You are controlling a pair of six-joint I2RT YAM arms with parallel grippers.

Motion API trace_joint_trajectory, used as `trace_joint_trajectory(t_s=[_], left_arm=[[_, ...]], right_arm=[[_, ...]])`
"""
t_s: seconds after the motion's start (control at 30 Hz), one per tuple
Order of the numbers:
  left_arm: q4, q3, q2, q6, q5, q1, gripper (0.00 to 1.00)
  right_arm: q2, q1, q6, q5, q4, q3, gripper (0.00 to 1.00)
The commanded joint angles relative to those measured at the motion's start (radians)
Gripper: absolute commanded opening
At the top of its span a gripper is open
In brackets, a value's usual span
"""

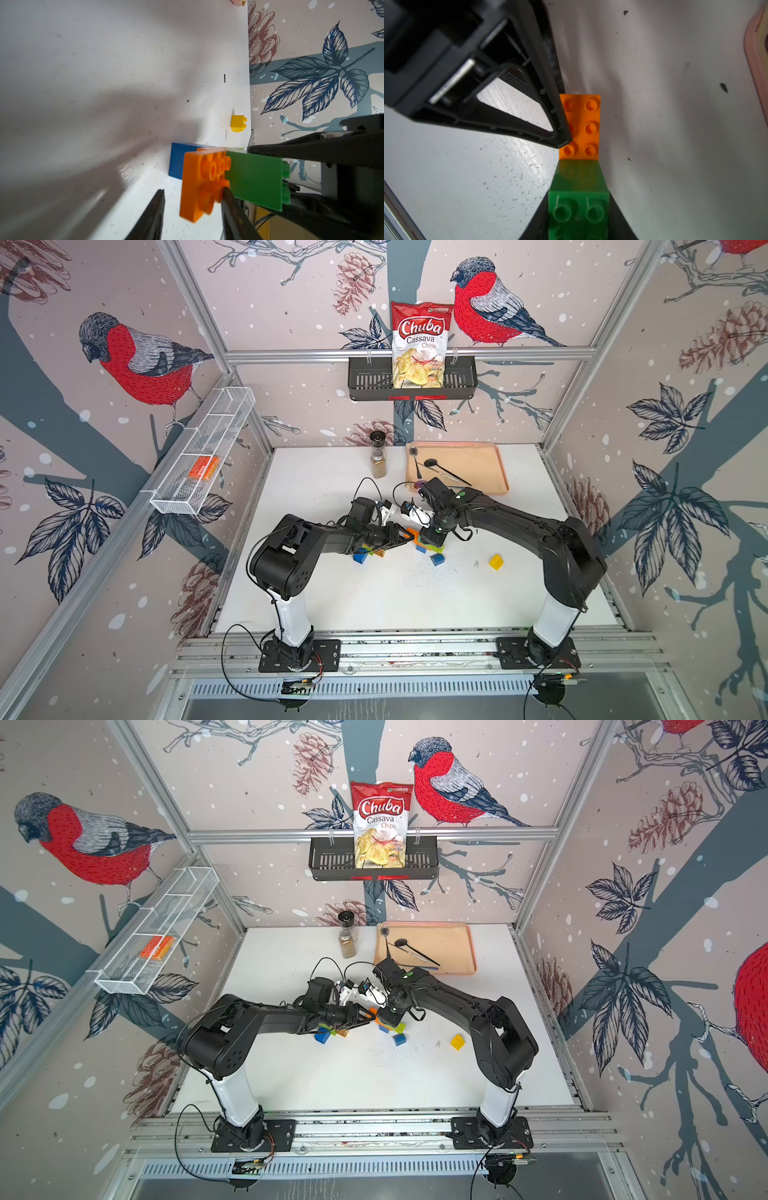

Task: Assemble a fork with lego
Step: Assemble the lego brick with the lego brick.

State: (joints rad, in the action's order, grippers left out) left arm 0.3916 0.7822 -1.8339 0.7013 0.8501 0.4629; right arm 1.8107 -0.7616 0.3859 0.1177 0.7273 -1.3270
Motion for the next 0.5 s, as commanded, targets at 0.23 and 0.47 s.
trace_joint_trajectory(t_s=[0.23,0.47], left_arm=[[0.007,0.008,0.046,0.005,0.021,-0.007,0.47],[-0.082,0.002,0.106,-0.043,0.014,-0.064,0.48]], right_arm=[[0.055,0.01,-0.016,-0.082,0.099,-0.059,0.14],[0.055,0.013,0.013,-0.08,0.116,-0.076,0.12]])
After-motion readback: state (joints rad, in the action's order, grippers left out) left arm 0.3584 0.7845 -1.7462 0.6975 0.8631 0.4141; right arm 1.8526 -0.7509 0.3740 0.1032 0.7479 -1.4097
